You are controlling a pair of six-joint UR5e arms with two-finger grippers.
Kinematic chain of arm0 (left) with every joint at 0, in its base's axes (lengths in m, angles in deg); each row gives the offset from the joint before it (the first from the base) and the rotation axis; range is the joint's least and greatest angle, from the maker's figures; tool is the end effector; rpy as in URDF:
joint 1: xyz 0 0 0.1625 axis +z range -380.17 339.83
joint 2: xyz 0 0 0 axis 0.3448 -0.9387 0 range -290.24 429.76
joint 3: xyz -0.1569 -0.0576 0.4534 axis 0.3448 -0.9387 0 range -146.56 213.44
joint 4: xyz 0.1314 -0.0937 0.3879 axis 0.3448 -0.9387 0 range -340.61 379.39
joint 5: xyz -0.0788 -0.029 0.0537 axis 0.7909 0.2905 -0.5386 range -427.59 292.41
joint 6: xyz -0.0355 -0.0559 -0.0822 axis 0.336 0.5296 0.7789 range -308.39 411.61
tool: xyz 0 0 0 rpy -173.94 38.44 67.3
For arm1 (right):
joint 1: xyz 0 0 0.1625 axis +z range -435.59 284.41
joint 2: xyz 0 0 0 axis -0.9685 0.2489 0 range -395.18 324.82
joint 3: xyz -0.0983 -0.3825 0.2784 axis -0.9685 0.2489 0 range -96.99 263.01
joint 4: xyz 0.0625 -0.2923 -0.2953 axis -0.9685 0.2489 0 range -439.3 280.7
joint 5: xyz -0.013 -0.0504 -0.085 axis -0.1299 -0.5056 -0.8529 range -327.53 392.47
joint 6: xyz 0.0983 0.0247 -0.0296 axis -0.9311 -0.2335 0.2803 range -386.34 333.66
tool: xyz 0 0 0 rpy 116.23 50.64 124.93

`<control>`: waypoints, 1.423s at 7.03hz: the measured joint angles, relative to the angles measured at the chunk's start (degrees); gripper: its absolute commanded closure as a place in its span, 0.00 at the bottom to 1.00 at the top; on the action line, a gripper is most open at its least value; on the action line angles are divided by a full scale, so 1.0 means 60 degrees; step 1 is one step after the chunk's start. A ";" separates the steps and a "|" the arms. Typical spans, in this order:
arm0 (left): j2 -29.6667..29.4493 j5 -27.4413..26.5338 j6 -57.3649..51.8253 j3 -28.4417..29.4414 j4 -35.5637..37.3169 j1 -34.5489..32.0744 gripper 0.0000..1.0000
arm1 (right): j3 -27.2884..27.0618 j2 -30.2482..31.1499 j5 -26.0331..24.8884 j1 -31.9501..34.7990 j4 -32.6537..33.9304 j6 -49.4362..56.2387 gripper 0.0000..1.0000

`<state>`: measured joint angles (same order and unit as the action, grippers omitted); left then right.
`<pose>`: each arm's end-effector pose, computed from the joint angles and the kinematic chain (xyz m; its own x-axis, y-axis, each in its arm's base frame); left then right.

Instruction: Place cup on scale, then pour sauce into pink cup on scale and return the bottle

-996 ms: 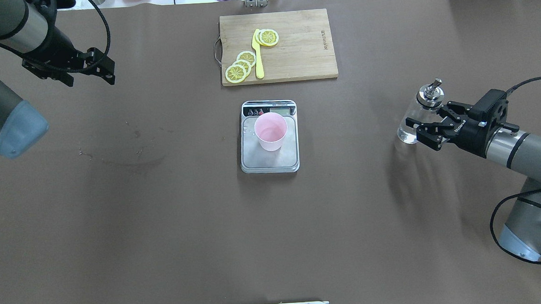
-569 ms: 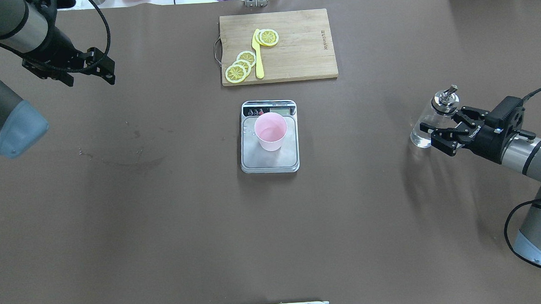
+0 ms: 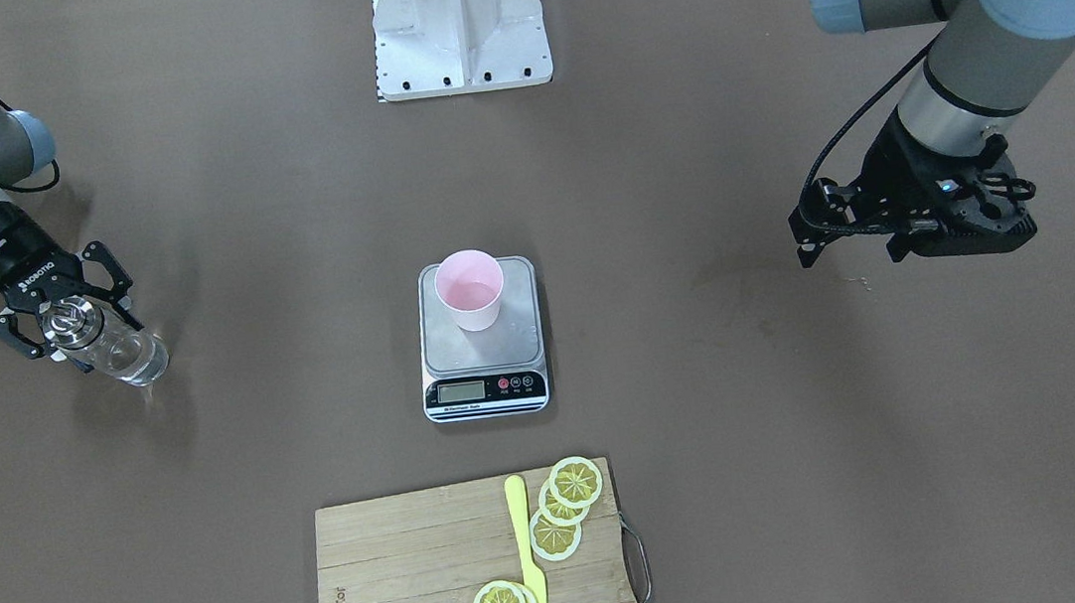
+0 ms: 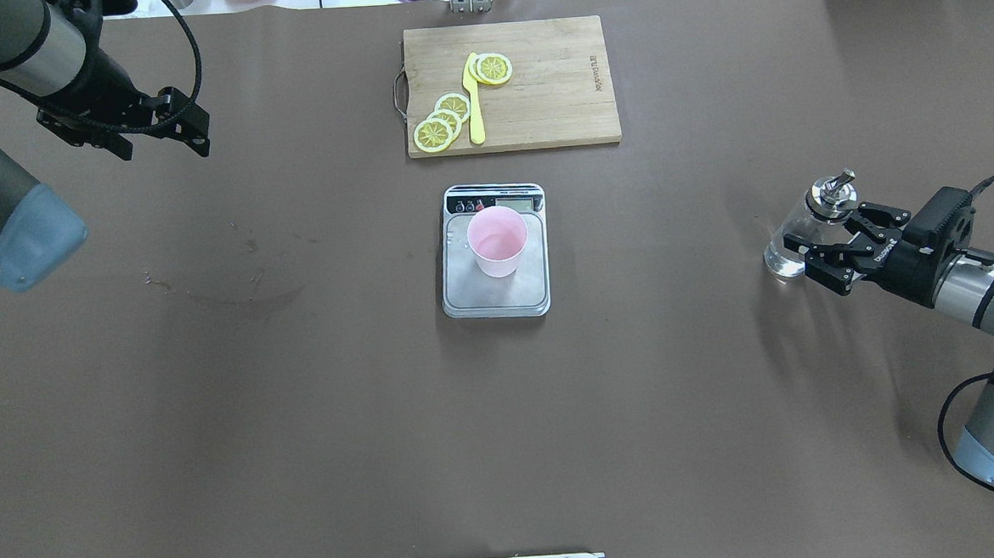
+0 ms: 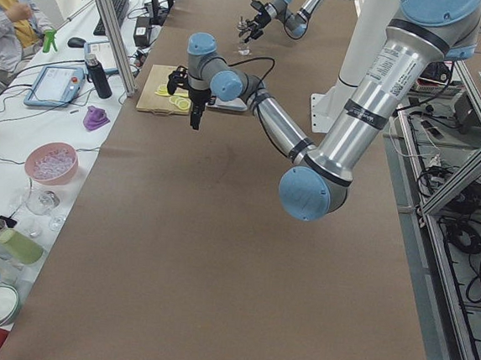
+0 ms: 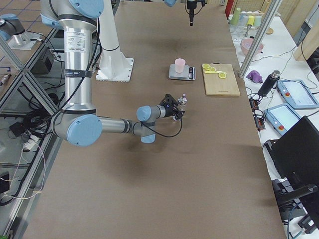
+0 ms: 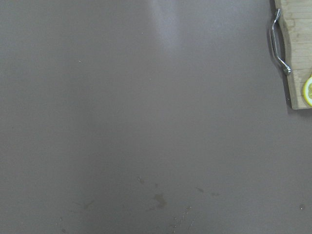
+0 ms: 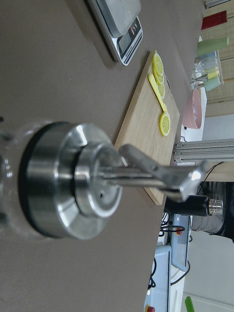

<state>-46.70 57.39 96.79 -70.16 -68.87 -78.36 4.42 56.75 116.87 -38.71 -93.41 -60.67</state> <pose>0.2819 -0.5925 0.3446 0.6521 0.0444 -0.7569 0.0695 0.9906 0.1181 -0.2939 -0.4000 0.6363 0.5516 -0.6137 0.5650 -0.3898 0.4092 0.8250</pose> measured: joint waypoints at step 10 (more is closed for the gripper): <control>0.0016 -0.0028 0.0000 0.0022 0.0062 0.0045 0.03 | -0.1402 0.2403 0.1512 0.0852 -0.0620 -0.0003 0.00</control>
<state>-46.61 57.22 96.79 -70.02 -68.50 -78.09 -3.99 71.16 125.94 -33.60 -97.13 -60.69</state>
